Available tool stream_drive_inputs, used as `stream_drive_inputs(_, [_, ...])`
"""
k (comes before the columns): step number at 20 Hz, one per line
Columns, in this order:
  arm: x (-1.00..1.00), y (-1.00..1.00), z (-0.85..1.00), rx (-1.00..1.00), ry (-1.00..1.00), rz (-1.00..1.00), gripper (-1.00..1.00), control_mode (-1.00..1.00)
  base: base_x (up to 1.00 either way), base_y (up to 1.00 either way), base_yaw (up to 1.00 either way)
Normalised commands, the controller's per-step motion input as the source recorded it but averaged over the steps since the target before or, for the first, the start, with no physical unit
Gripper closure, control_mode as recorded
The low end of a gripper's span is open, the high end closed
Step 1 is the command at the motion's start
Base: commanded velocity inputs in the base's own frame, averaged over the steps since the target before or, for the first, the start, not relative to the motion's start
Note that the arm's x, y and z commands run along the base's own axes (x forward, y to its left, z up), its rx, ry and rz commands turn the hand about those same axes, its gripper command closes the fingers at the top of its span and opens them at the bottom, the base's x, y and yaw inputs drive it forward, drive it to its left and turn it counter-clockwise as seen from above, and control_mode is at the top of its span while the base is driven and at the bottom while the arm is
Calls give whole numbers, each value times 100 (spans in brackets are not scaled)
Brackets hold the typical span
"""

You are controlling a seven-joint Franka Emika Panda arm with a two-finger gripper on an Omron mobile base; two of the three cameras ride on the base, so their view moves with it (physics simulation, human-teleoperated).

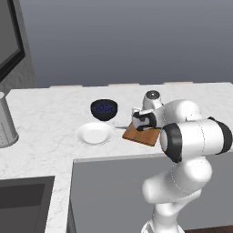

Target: Pick up the knife from the drawer and place it on the cutting board. Then place the meat from the plate to the cutting board.

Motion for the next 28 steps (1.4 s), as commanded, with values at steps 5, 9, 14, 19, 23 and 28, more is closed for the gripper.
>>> stream_drive_inputs(5, [-59,8,86,3,-49,2,-100,-100,0,0,0])
stream_drive_inputs(9, [90,48,-65,0,31,25,-100,-100,0,0,0])
stream_drive_inputs(14, [82,12,-17,18,40,40,-100,-100,0,0,0])
stream_drive_inputs(19, [31,-58,-42,27,48,32,-100,-100,0,0,0])
stream_drive_inputs(23, [6,-62,-34,19,34,13,-100,-100,0,0,0])
stream_drive_inputs(28, [70,0,0,12,28,2,-100,-100,0,0,0])
